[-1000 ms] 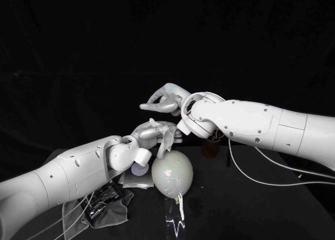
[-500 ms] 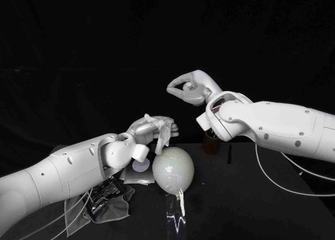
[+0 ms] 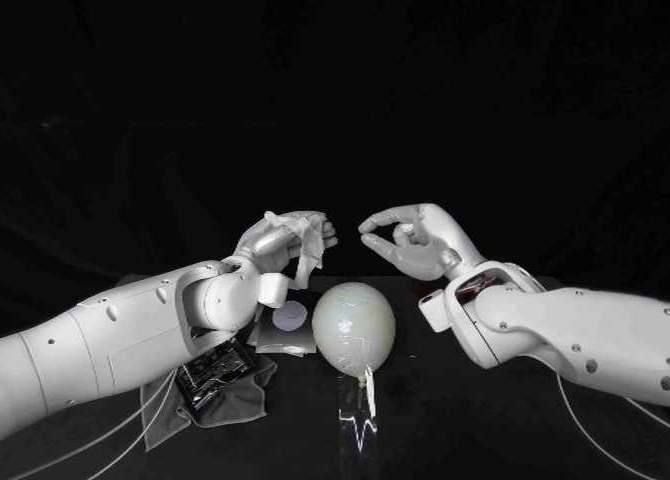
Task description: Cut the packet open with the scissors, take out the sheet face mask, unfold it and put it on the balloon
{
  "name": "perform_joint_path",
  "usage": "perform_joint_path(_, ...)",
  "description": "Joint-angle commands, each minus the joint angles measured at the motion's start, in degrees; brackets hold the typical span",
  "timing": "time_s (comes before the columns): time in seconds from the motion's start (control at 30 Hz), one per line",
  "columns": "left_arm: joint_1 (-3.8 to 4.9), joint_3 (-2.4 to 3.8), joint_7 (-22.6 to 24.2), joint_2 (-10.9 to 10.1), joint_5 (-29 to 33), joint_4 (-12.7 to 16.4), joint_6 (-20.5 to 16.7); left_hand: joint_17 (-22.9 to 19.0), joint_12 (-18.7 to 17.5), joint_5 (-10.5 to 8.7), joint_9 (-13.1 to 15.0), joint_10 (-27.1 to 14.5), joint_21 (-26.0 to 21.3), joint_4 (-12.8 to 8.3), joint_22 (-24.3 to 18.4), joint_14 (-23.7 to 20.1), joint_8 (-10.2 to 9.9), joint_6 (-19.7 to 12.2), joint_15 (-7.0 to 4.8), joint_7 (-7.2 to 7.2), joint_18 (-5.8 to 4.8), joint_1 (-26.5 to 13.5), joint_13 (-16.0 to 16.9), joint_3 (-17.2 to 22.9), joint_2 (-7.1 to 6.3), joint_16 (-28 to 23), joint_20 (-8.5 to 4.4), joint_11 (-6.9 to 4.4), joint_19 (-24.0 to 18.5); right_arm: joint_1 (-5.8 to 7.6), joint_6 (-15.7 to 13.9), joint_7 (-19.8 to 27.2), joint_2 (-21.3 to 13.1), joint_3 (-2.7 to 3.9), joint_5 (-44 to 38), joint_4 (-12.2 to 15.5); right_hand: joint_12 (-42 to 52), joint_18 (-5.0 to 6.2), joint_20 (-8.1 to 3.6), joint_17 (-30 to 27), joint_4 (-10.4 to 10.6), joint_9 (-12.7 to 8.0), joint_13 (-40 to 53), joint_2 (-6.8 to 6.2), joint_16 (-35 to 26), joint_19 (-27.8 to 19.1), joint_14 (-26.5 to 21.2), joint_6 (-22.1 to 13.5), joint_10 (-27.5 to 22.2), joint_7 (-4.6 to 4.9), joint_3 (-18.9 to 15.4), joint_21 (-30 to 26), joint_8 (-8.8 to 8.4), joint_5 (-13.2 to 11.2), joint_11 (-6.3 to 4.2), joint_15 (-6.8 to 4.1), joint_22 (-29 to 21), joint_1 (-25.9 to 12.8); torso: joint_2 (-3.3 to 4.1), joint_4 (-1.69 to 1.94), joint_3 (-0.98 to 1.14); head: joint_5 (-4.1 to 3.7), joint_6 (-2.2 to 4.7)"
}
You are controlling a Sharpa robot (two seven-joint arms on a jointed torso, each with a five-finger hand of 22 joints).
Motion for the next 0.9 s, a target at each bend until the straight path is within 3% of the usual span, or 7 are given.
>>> perform_joint_path(0.03, -0.05, 0.13, 4.41, -1.04, 2.69, 2.14, -4.33, -0.09, -0.09, 0.21, -0.06, -0.48, -0.23, 0.46, -0.06, 0.05, 0.01, 0.21, -0.07, 0.12, 1.06, -0.17, -0.09, 0.02, -0.31, -0.29, -0.06, 0.04, -0.49, -1.59, -3.37, 2.06, -0.21, 0.04, -7.7, 0.96, 0.19, -1.06, -0.44, 15.05, -0.51, -0.12, 10.52, -0.47, 0.35, 5.56, 5.87, 0.57, 2.04, -0.01, -0.02, 0.22, -0.34, 0.26, -0.47, -0.4, 14.83, 0.23, -0.06, 0.04, -0.04, 0.89, -0.41)
perform_joint_path(0.2, -0.27, 0.15, 5.97, -3.14, 3.44, 5.73, -6.7, -0.21, -0.21, 0.22, -0.43, -1.4, -0.36, 0.76, 0.02, 0.02, -0.63, -0.18, 0.08, 0.36, 1.11, -0.35, -0.18, 0.5, -0.02, -0.6, 0.0, 0.33, -0.49, -3.54, -5.97, 0.3, 0.02, 0.01, -15.1, 1.48, -0.15, -0.92, -0.45, 15.05, -1.36, -0.43, 10.31, -1.39, 0.35, 5.25, 5.87, 0.54, 1.86, 0.13, 0.42, -0.29, -0.73, 0.52, -0.38, -0.36, 14.65, 0.25, -0.13, 0.2, -0.01, 1.78, -0.55)
perform_joint_path(0.43, -0.66, 0.15, 7.72, -5.52, 4.78, 9.64, -9.36, -0.29, -0.29, 0.22, -1.1, -3.29, -0.28, 1.19, 0.13, 0.37, -1.61, -0.52, 0.27, 0.8, 1.17, -0.65, -0.27, 1.14, 0.1, -0.82, -0.04, 0.84, 0.07, -5.2, -8.26, -4.75, 1.24, 0.01, -28.16, 1.35, -0.53, -0.8, -0.4, 15.05, -2.32, -0.84, 10.08, -2.46, 0.35, 4.98, 5.87, 0.48, 1.65, 0.32, 0.96, -0.75, -1.28, 0.02, -0.23, -0.26, 14.49, 0.2, -0.14, 0.14, -0.03, 2.35, -0.97)
perform_joint_path(0.77, -1.0, 0.13, 8.38, -7.55, 5.25, 13.25, -10.43, -0.48, -0.3, 0.23, -2.21, -6.14, -0.23, 1.32, 0.15, 0.46, -2.92, -0.29, 0.63, 1.4, 1.18, -0.66, -0.28, 2.15, -0.04, -1.35, -0.12, 1.55, 0.51, -6.09, -9.66, -10.74, 3.26, 0.04, -38.96, 1.09, -1.25, -0.38, -0.06, 15.05, -2.99, -1.81, 9.64, -3.36, 0.35, 4.03, 5.87, -0.82, 1.2, 1.07, 1.78, -2.38, -2.99, -1.67, 0.4, 0.24, 13.91, -0.55, -0.09, 0.09, -0.08, 2.63, -1.75)
perform_joint_path(0.9, -1.06, 0.13, 8.42, -7.97, 5.5, 14.19, -10.52, -0.54, -0.33, 0.23, -2.79, -7.37, -0.23, 1.43, 0.15, 0.56, -3.73, -0.47, 0.79, 1.8, 1.18, -0.7, -0.29, 2.57, -0.01, -1.53, -0.15, 1.93, 0.66, -6.15, -9.86, -11.96, 4.14, 0.09, -40.25, 0.51, -1.38, -0.29, 0.1, 15.05, -3.13, -2.06, 9.54, -3.47, 0.35, 3.85, 5.87, -0.86, 1.09, 1.22, 2.03, -2.69, -3.41, -2.64, 0.55, 0.39, 13.8, -0.84, -0.05, 0.11, 0.03, 2.85, -2.09)
